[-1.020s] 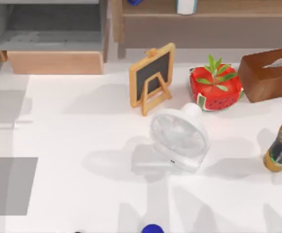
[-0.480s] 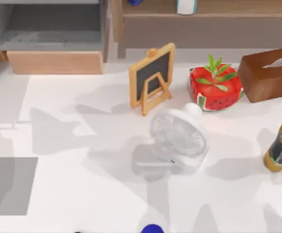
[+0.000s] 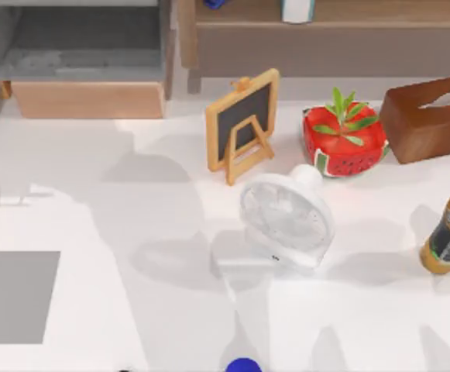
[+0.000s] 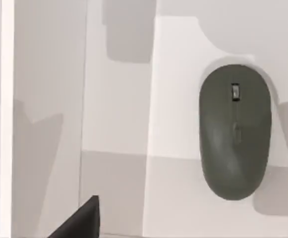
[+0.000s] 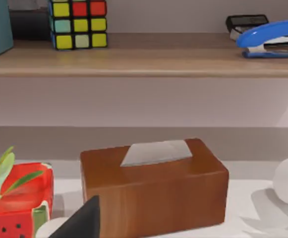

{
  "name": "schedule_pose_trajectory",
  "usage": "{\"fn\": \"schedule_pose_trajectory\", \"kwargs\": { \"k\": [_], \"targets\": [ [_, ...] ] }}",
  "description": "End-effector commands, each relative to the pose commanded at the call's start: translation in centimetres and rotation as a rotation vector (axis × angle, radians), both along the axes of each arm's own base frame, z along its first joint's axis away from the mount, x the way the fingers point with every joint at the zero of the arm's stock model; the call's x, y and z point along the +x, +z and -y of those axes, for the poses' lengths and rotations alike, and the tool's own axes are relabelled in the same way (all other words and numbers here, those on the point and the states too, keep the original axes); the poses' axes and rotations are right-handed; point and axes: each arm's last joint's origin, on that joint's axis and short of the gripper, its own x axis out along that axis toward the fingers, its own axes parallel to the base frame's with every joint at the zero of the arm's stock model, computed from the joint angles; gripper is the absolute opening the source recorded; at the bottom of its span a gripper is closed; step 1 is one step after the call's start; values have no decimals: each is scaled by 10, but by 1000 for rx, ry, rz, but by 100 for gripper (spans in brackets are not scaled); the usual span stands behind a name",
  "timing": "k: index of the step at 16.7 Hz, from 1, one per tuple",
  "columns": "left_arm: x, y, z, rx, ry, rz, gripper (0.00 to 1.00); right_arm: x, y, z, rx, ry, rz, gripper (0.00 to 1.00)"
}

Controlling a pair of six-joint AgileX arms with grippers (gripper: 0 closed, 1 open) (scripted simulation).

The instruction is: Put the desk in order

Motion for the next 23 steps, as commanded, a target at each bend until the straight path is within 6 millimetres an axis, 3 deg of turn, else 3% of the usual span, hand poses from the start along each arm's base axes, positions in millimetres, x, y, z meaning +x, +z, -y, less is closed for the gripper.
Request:
{"fn": "schedule_pose_trajectory", "kwargs": {
  "k": [4, 7, 16, 23],
  "targets": [
    [22, -69, -4, -83, 28, -149, 100, 0, 0, 0, 0, 0, 0, 100],
    [29, -88, -2, -102, 33, -174, 100, 0, 0, 0, 0, 0, 0, 100],
    [27, -86, -5, -104, 36, -183, 100, 0, 0, 0, 0, 0, 0, 100],
    [-3, -28, -20, -195, 9, -150, 100, 0, 0, 0, 0, 0, 0, 100]
  ]
}}
